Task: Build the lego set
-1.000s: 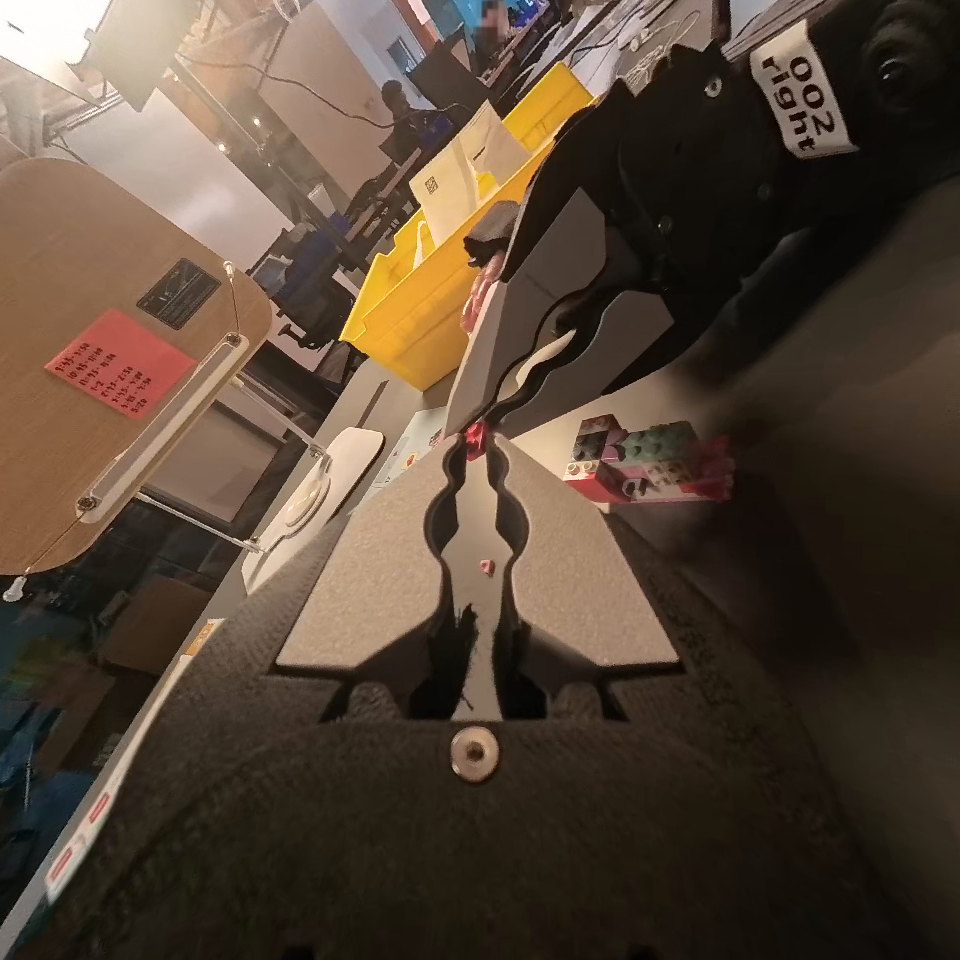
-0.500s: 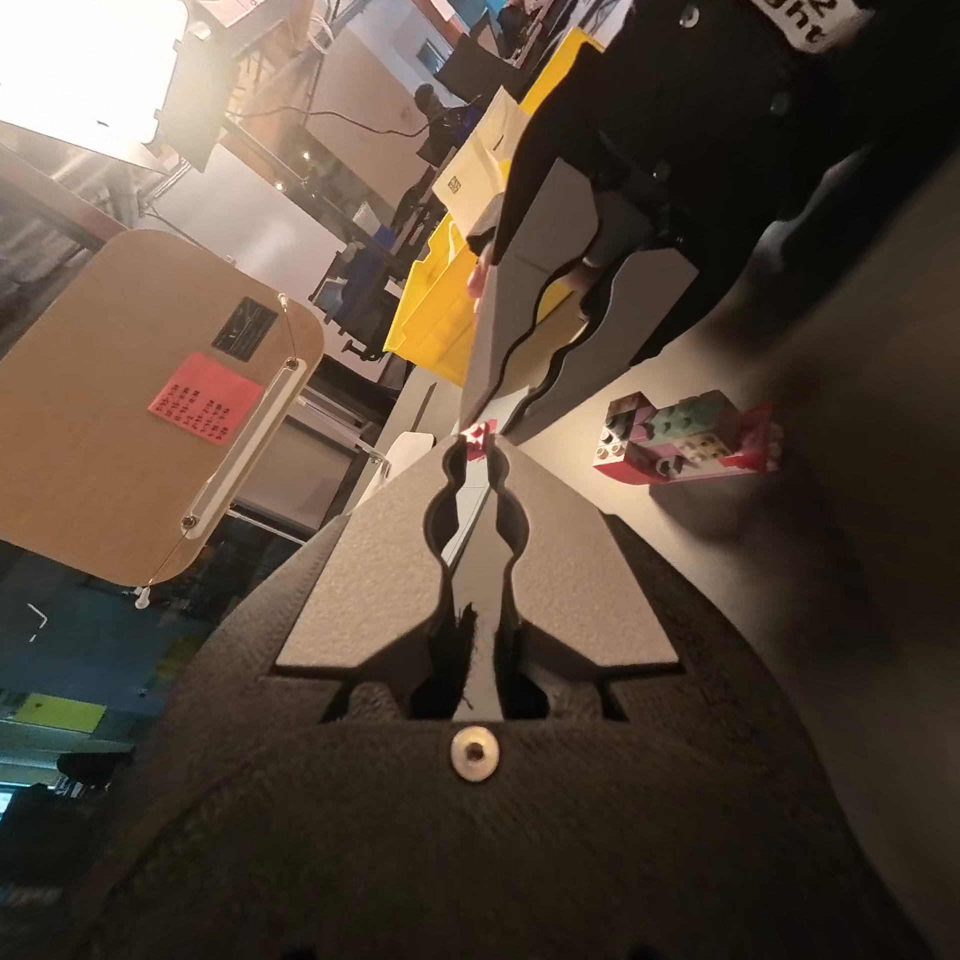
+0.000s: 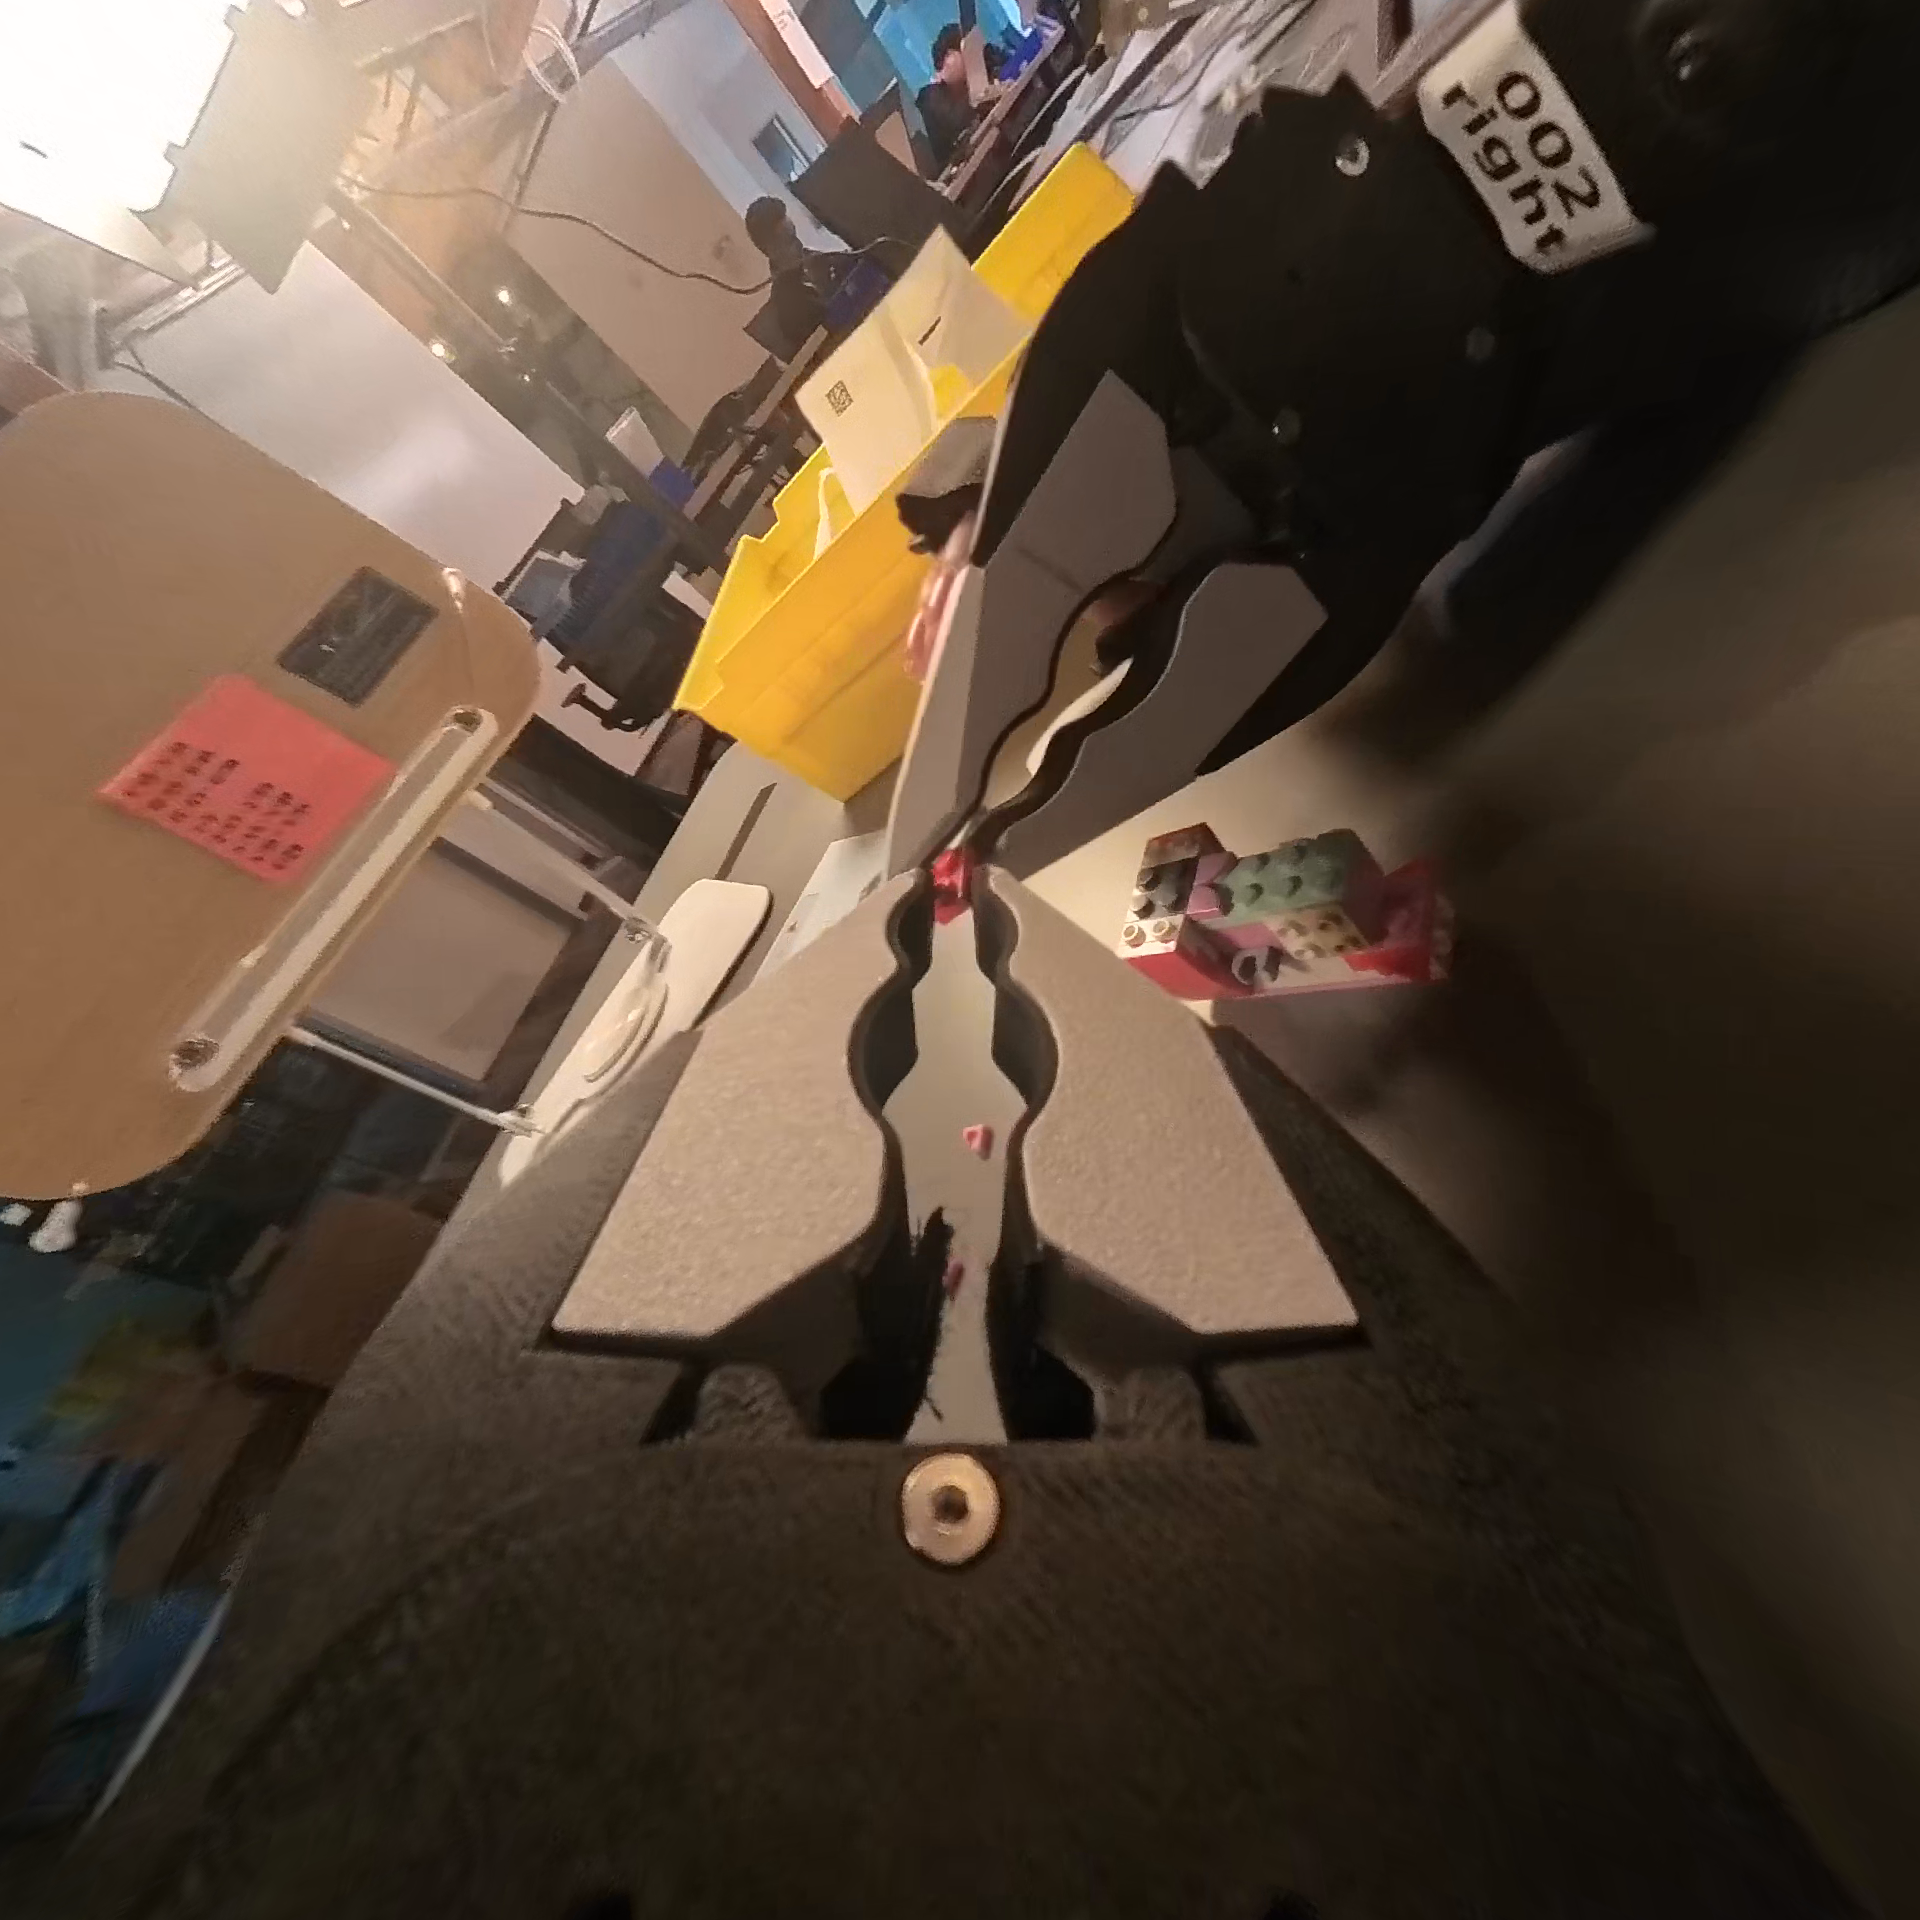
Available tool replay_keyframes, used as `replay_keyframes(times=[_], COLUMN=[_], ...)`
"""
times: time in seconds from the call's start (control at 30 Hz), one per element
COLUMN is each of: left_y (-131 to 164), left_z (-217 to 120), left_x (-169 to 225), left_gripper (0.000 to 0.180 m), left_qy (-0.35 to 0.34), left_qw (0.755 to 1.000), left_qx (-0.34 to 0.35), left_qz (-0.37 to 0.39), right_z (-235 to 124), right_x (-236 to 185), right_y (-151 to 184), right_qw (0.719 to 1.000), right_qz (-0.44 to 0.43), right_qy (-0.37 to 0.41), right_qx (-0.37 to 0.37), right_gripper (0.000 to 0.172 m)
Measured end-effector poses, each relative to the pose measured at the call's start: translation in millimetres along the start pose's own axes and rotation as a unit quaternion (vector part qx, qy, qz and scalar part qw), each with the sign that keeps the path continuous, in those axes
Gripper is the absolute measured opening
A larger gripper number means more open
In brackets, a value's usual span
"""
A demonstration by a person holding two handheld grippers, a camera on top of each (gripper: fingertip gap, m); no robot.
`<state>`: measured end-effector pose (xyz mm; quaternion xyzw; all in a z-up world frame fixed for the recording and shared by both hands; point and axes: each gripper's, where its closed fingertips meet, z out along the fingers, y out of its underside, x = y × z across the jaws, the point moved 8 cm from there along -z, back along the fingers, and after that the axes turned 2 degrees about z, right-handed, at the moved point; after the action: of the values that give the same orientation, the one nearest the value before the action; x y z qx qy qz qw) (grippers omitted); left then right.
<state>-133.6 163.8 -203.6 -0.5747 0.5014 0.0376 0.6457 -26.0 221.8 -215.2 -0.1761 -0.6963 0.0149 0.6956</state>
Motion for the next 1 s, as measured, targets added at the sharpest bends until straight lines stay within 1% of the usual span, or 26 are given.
replay_keyframes(times=[0.07, 0.13, 0.17, 0.23, 0.3, 0.37, 0.4, 0.43, 0.57, 0.73, 0.83, 0.87, 1.0], left_y=[1.2, 6.4, 11.6, 22.6, 34.4, 48.1, 55.0, 60.3, 66.1, 72.4, 72.6, 72.2, 71.4], left_z=[0.3, 0.6, 0.7, 2.0, 8.4, 16.6, 20.4, 23.5, 34.3, 44.1, 44.7, 44.7, 43.8], left_x=[-2.7, -10.2, -17.1, -28.8, -33.4, -31.4, -30.0, -29.2, -30.1, -30.8, -29.8, -29.1, -28.3], left_gripper=[0.008, 0.031, 0.035, 0.033, 0.029, 0.028, 0.028, 0.028, 0.027, 0.016, 0.012, 0.007, 0.004], left_qy=[0.024, 0.050, 0.046, 0.058, 0.105, 0.156, 0.170, 0.176, 0.186, 0.206, 0.216, 0.220, 0.215], left_qw=[0.998, 0.990, 0.986, 0.974, 0.952, 0.927, 0.918, 0.915, 0.911, 0.900, 0.896, 0.896, 0.903], left_qx=[0.004, -0.015, -0.033, -0.068, -0.107, -0.160, -0.185, -0.201, -0.215, -0.248, -0.247, -0.244, -0.240], left_qz=[-0.058, -0.127, -0.155, -0.206, -0.265, -0.303, -0.306, -0.303, -0.299, -0.293, -0.299, -0.299, -0.283], right_z=[0.5, 0.1, -0.8, -2.2, -2.3, -0.8, 0.5, 1.6, 4.2, 5.1, 5.6, 5.9, 6.8], right_x=[0.2, 2.2, 2.8, 3.9, 4.1, 1.9, 0.5, -0.8, -3.5, -4.4, -4.5, -4.8, -6.4], right_y=[1.3, 7.3, 11.8, 21.4, 28.1, 31.8, 32.8, 33.4, 34.4, 36.5, 37.0, 37.1, 37.2], right_qw=[1.000, 1.000, 0.999, 0.999, 0.999, 0.999, 0.999, 0.999, 0.999, 0.998, 0.998, 0.998, 0.998], right_qz=[-0.006, -0.009, -0.008, -0.007, -0.005, -0.004, -0.003, -0.004, -0.002, -0.001, 0.000, 0.000, -0.004], right_qy=[0.004, 0.010, 0.013, 0.018, 0.022, 0.019, 0.016, 0.014, 0.009, 0.004, 0.003, 0.001, -0.006], right_qx=[-0.007, -0.022, -0.028, -0.042, -0.048, -0.050, -0.052, -0.052, -0.053, -0.057, -0.058, -0.058, -0.061], right_gripper=[0.001, 0.001, 0.001, 0.001, 0.001, 0.001, 0.001, 0.001, 0.001, 0.001, 0.001, 0.001, 0.001])
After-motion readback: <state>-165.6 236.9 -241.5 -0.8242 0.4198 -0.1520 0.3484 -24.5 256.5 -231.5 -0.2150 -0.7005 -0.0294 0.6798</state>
